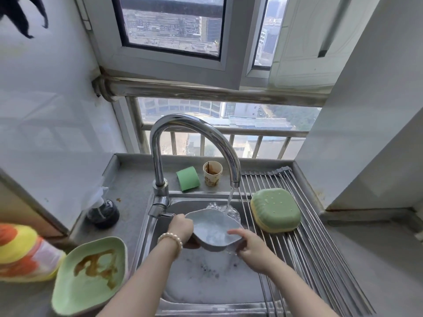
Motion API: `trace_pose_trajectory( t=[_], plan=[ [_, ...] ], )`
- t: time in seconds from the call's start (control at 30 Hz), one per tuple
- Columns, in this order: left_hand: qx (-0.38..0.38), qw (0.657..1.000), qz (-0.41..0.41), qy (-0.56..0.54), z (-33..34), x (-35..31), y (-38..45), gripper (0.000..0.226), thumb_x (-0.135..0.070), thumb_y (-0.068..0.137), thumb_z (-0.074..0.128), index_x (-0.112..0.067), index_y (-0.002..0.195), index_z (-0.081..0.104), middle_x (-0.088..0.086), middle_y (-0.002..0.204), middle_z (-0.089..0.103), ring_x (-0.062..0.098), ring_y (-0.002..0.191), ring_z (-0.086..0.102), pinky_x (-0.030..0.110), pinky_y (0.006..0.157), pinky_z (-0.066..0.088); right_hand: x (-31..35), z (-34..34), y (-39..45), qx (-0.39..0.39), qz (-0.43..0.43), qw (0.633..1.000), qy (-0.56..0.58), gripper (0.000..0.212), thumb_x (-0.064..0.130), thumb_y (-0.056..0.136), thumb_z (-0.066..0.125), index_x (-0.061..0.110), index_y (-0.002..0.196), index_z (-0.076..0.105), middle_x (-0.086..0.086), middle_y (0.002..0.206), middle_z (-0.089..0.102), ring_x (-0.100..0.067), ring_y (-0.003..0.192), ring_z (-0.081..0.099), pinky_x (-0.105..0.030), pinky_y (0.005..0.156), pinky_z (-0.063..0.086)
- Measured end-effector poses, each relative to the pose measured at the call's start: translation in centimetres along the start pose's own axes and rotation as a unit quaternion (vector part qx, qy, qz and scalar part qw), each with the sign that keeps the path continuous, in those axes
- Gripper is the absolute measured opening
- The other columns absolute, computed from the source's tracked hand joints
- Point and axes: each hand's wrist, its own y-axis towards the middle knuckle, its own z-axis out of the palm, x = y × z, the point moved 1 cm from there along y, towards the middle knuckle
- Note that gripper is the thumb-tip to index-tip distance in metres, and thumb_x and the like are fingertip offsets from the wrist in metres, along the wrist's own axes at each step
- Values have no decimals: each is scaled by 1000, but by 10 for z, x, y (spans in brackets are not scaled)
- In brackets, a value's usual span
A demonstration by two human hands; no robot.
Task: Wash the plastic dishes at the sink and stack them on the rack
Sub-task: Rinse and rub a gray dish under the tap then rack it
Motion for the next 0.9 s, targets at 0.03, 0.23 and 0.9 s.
trace_pose_trajectory(
  t=[0.03,0.23,0.9],
  plan=[
    [23,1000,-19,-8,-1,4,-3,15,2,92,42,-5,84,52,14,83,57,27,66,64,33,47,55,0,-3,-1,-15,-30,996,-77,40,0,81,64,19,116,64,1,103,49,-13,85,56,-8,64,42],
    [-41,993,41,103,-15,16,5,51,-44,96,39,-2,102,66,20,115,63,34,109,55,35,93,40,3,-17,-7,-131,-148,965,-172,23,21,77,78,4,89,70,-4,141,40,-19,132,36,-19,106,25],
    [37,957,112,267,-43,4,17,17,-11,81,62,-17,70,51,-1,67,54,13,61,48,23,52,36,-39,-79,10,-317,112,714,615,22,10,90,62,6,109,52,-14,108,61,-27,93,61,-46,78,52]
  ],
)
